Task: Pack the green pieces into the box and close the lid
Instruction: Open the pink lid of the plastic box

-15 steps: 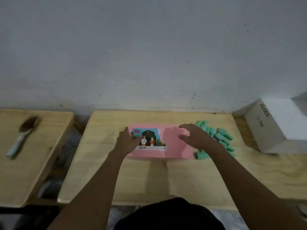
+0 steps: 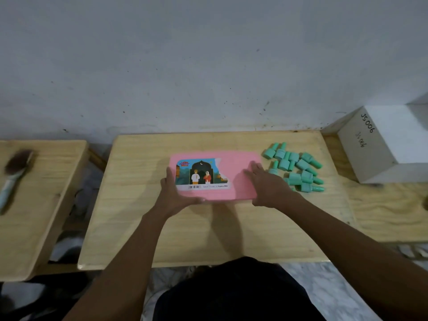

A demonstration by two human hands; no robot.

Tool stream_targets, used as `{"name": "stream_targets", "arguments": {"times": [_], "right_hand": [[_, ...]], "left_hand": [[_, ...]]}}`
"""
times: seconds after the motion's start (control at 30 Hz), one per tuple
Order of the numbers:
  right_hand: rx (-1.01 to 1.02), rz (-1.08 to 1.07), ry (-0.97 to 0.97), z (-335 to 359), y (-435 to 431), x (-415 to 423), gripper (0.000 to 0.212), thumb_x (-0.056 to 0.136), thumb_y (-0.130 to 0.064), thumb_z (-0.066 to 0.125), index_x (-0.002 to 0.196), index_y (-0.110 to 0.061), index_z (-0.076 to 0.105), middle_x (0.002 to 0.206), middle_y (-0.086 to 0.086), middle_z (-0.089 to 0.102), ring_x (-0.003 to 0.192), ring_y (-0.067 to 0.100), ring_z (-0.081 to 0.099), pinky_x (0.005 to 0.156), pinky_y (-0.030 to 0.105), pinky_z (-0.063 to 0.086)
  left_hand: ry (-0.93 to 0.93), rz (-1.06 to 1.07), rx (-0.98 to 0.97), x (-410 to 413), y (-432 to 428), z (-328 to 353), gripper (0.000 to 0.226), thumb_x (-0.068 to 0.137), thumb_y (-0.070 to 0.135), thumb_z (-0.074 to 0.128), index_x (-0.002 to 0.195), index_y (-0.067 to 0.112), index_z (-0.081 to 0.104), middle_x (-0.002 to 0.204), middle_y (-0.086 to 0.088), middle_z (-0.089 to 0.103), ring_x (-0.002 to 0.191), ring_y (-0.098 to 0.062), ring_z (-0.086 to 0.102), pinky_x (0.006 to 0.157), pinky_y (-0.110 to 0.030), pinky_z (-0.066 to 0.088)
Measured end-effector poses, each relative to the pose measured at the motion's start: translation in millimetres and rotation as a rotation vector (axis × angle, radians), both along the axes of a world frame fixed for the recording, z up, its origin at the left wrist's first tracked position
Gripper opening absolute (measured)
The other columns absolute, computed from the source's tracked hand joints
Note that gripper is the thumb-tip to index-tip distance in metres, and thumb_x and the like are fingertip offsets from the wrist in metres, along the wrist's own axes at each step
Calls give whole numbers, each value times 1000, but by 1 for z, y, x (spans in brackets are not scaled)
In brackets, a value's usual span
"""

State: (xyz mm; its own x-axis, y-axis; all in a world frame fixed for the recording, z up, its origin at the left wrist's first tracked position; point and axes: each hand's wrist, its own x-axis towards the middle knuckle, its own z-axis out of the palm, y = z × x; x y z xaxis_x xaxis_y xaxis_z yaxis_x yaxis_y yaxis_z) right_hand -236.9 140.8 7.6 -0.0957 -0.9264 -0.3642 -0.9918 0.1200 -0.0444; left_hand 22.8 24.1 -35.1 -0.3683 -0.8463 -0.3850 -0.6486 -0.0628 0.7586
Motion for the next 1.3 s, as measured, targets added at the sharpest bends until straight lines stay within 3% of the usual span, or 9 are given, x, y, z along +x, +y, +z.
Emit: {"name": "stream_targets", "arguments": {"times": [0.1, 0.23, 0.4, 0.57, 0.67, 0.9, 1.0, 1.1, 1.3], "right_hand": [[27, 20, 76, 6, -1, 6, 91, 73, -24, 77, 144, -12, 21, 148, 16, 19, 118, 28, 47, 72, 32, 53], [88, 90, 132, 13, -3, 4, 98, 75, -17, 76, 148, -6, 12, 155, 24, 8, 129, 36, 42, 78, 35, 54], [134, 152, 164, 13, -6, 1, 104, 75, -14, 75, 150, -4, 4, 157, 28, -1, 142, 40, 23, 90, 40, 53], [135, 137, 210, 6, -5, 6, 104, 76, -12, 74, 150, -3, 2, 157, 28, -1, 145, 42, 13, 94, 45, 51], [143, 158, 222, 8, -6, 5, 105, 75, -14, 75, 150, -3, 2, 156, 28, 0, 144, 42, 16, 94, 44, 51], [220, 183, 164, 19, -12, 2, 110, 69, -16, 81, 150, -2, 9, 154, 29, 11, 138, 40, 31, 100, 43, 48], [218, 189, 105, 26, -17, -2, 99, 69, -23, 82, 146, -4, 22, 142, 21, 33, 118, 30, 49, 89, 36, 51], [199, 212, 68, 33, -21, -7, 80, 75, -31, 76, 139, -9, 34, 119, 11, 47, 89, 18, 46, 73, 28, 45], [215, 187, -5, 46, -25, -16, 70, 82, -36, 63, 144, -24, 33, 124, 5, 51, 105, 25, 54, 89, 36, 48]], "left_hand": [[20, -8, -18, 3, 0, -3, 124, 37, 45, 96, 136, 22, 24, 126, -5, 37, 117, -16, 37, 92, -37, 46], [30, -8, -44, 6, -2, -8, 127, 25, 57, 94, 129, 25, 29, 123, -3, 47, 116, -18, 51, 88, -45, 56], [81, 54, -82, 9, 4, -16, 119, 24, 57, 94, 122, 28, 34, 122, 1, 50, 115, -18, 55, 82, -47, 57], [199, 155, -105, 7, 22, -16, 102, 35, 35, 96, 117, 24, 37, 116, 7, 51, 109, -12, 56, 85, -45, 56], [259, 224, -115, 3, 28, -18, 104, 36, 26, 98, 121, 18, 38, 115, 9, 52, 110, -11, 57, 91, -44, 54], [271, 295, -81, 0, 34, -23, 131, 28, 48, 94, 136, 22, 25, 129, 0, 52, 120, -15, 54, 99, -45, 50], [275, 301, -104, -3, 35, -23, 129, 28, 47, 93, 135, 18, 26, 125, 1, 53, 116, -15, 55, 95, -45, 52], [287, 293, -116, -4, 36, -23, 128, 29, 47, 91, 135, 17, 26, 125, 1, 53, 114, -15, 55, 94, -43, 52], [331, 255, -74, -1, 35, -22, 127, 39, 40, 95, 138, 20, 19, 128, 3, 48, 121, -13, 51, 102, -43, 48]]}}
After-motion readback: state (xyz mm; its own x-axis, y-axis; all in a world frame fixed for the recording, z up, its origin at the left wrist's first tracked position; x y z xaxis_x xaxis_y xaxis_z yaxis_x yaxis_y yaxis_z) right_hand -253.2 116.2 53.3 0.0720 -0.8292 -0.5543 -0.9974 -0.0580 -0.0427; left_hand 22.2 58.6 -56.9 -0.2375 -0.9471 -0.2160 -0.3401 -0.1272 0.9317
